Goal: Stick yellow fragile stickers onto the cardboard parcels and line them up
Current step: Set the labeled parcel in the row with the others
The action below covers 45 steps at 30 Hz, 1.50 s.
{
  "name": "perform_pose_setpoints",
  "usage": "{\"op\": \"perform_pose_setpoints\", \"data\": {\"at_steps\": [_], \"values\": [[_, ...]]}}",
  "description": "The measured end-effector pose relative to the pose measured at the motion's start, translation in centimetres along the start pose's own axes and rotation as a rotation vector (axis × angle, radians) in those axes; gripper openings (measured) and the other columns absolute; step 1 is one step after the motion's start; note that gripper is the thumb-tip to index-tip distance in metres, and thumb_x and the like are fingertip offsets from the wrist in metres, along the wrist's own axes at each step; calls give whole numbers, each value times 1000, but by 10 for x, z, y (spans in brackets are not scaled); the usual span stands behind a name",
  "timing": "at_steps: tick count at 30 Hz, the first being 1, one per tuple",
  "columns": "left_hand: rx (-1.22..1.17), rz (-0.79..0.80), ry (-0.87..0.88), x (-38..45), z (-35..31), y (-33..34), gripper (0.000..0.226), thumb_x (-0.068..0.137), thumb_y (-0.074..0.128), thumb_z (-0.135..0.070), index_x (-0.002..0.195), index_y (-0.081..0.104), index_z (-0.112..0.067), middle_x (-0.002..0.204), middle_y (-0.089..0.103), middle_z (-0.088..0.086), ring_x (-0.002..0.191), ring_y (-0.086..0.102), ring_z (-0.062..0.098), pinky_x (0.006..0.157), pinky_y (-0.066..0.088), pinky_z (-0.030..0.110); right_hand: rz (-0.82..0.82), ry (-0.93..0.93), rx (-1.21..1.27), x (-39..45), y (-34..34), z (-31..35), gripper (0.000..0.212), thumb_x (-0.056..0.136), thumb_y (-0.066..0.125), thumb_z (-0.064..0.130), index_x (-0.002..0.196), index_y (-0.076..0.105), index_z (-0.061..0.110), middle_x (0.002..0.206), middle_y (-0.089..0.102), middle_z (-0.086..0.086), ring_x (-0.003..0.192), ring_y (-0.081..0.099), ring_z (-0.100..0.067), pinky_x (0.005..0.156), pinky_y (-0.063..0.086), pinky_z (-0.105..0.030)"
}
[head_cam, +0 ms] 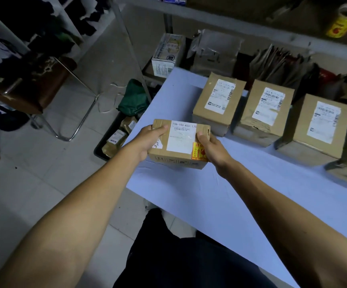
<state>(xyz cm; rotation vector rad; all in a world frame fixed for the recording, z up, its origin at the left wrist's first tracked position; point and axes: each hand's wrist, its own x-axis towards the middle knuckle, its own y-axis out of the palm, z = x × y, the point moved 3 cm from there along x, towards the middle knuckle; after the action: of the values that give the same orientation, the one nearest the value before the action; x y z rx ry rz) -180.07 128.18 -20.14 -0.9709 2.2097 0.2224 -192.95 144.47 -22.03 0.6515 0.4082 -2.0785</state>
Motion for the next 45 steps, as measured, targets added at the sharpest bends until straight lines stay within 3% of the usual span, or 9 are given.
{"op": "perform_pose_setpoints", "data": {"at_steps": [3,9,15,20,26,31,37,41,45], "values": [[15,31,17,25,-13,-22,10,96,62,-31,95,65,-21,92,73,-1,83,69,16,79,55,32,-53,-1,23,19,20,12,48,101,42,49,144,41,27,130,63,5,106,62,-9,83,44,-22],[78,118,8,81,-34,-72,38,94,65,-32,123,64,-8,115,71,10,111,66,28,101,50,46,-176,50,107,51,69,36,41,102,44,47,136,47,25,117,64,4,93,61,-4,76,45,-19],[111,241,-8,125,-64,-99,32,96,62,-28,120,64,-6,96,72,8,84,68,22,85,54,36,-285,64,152,81,97,61,46,99,48,51,137,49,24,123,66,-2,101,65,-13,73,48,-21],[162,269,7,154,-85,-105,41,95,64,-34,124,61,-6,113,71,13,96,68,27,89,53,40,-309,59,210,104,101,78,38,101,47,46,132,50,24,108,70,2,92,67,-11,72,50,-24],[166,248,-12,194,-104,-103,40,95,63,-37,122,58,-8,108,70,11,85,67,22,73,53,31,-315,42,211,140,92,98,36,102,46,42,130,54,21,104,70,2,88,68,-11,69,48,-22],[182,252,-46,230,-118,-93,34,94,63,-40,114,62,-13,111,71,11,97,67,28,91,52,43,-313,49,200,173,79,109,38,102,47,42,132,53,19,104,71,-1,89,69,-14,73,51,-26],[194,261,-54,267,-140,-77,35,95,61,-40,118,60,-14,105,71,6,89,67,22,74,52,31,-312,65,234,210,57,121,38,101,50,41,130,53,18,109,71,-8,101,69,-25,91,55,-38],[216,256,-42,281,-147,-68,39,95,60,-41,121,59,-13,109,70,8,94,67,24,78,52,32,-314,58,261,221,47,128,28,102,48,36,124,53,20,102,69,-3,89,68,-15,73,54,-23],[232,239,-35,291,-148,-61,40,94,61,-43,122,59,-14,112,71,8,105,66,27,91,51,39,-321,85,272,231,40,126,28,102,49,34,125,54,18,102,69,-6,89,68,-18,72,54,-25]]}}
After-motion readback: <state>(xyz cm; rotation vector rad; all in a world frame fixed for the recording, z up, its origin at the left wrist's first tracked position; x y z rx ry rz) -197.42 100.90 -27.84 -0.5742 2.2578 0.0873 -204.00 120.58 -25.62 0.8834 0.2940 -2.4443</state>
